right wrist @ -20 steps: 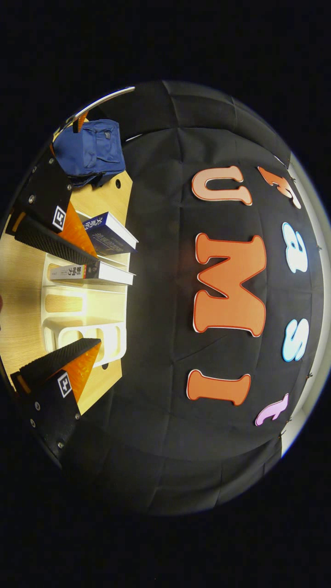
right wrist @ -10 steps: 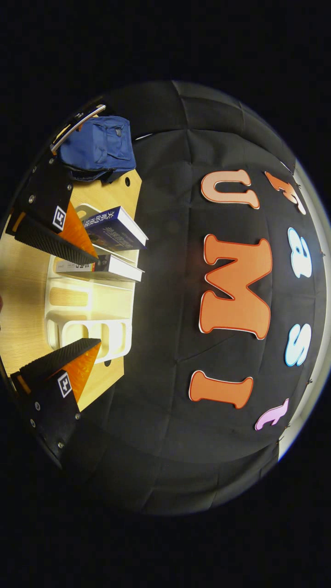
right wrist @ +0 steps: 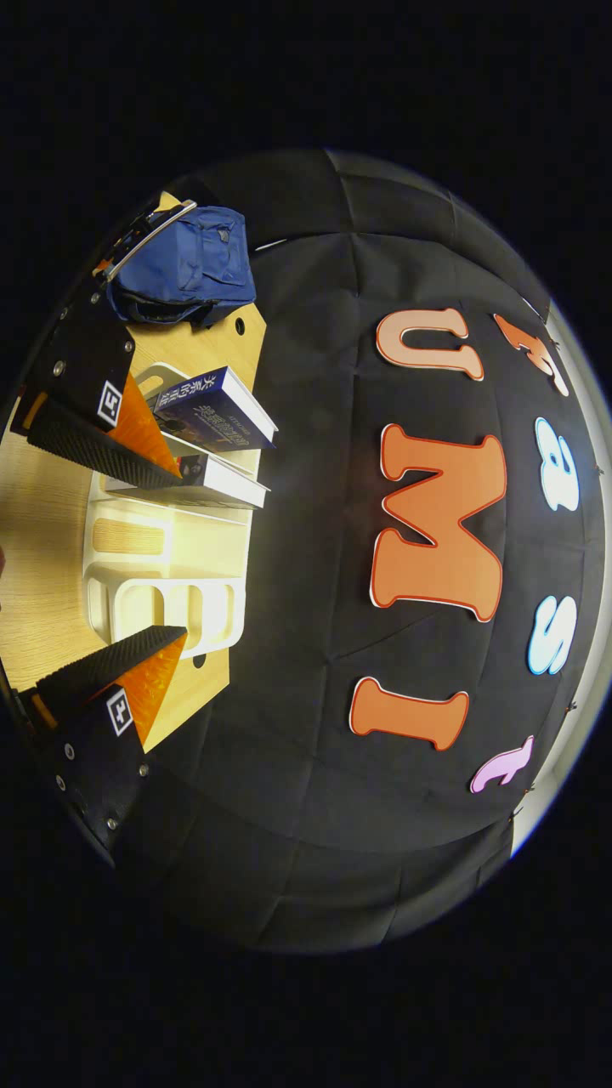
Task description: Open the schoolbag, grab two books from the bookshelf and put them into the schoolbag.
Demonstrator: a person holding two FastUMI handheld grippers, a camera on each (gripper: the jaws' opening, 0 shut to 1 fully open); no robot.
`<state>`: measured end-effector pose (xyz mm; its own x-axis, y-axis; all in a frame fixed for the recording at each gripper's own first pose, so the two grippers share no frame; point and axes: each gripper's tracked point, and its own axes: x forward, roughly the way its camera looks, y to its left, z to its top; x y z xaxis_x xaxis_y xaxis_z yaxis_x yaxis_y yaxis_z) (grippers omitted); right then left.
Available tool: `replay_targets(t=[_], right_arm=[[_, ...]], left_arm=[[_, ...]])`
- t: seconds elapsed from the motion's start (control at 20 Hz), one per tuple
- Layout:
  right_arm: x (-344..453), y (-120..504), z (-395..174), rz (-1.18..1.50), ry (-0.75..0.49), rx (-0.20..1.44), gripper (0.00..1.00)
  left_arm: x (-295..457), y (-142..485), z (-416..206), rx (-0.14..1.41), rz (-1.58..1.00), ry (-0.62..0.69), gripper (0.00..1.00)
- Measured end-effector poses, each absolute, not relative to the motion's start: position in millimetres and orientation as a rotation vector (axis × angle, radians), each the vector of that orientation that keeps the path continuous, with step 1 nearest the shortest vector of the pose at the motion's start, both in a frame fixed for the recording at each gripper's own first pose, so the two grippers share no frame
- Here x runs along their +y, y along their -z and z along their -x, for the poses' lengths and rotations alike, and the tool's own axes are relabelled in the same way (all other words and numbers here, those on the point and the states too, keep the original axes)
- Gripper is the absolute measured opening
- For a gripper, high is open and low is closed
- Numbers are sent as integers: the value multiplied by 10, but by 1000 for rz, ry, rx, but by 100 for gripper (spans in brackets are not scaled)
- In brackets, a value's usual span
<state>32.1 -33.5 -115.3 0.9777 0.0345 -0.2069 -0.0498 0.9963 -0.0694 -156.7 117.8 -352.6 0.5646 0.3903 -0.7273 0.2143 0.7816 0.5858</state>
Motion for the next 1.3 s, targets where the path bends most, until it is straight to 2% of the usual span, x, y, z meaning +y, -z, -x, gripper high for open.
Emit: replay_targets(t=[0.1,0.15,0.2,0.4,0.7,1.3], right_arm=[[-323,1127,-326,72,-39,200,95],[-324,1124,-335,71,-39,198,95],[-320,1122,-331,69,-38,198,95],[-293,1104,-330,60,-37,193,95],[-142,1028,-344,62,-63,185,95],[916,831,-555,35,-337,380,95]], left_arm=[[1150,3466,1529,977,-701,-107,21],[1148,3452,1512,978,-697,-103,27],[1144,3437,1516,983,-682,-101,7],[1170,3347,1491,992,-628,-92,2],[1253,3046,1415,963,-568,-67,0],[1757,1875,890,811,-366,-13,0]])
